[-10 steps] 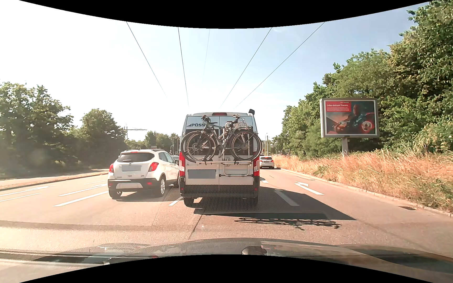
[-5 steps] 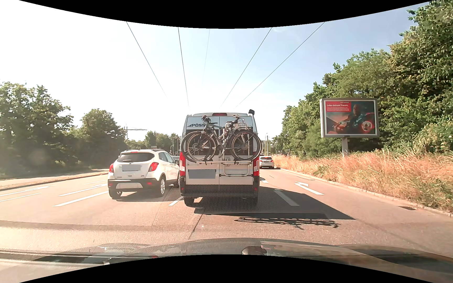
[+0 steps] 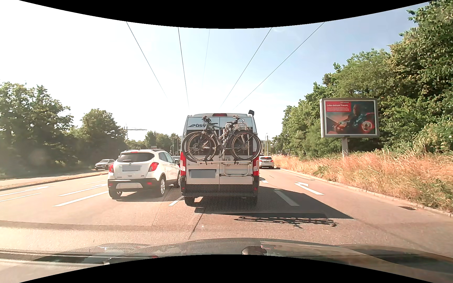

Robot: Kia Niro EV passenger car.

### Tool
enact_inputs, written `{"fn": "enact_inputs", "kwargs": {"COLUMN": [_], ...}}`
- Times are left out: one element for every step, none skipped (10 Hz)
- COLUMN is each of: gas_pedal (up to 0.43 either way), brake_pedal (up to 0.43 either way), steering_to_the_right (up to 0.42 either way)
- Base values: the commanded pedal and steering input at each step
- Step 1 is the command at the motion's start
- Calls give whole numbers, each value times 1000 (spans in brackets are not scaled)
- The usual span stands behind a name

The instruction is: Follow the waypoints while adhering to traffic rules and regulations

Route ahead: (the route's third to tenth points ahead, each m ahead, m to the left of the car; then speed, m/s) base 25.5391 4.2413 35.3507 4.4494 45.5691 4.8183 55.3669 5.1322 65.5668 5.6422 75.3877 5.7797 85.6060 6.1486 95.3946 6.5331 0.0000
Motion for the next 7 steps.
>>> {"fn": "enact_inputs", "kwargs": {"gas_pedal": [0,0,0,0,0,0,0], "brake_pedal": [256,256,256,256,256,250,256], "steering_to_the_right": [2,2,2,2,2,2,2]}}
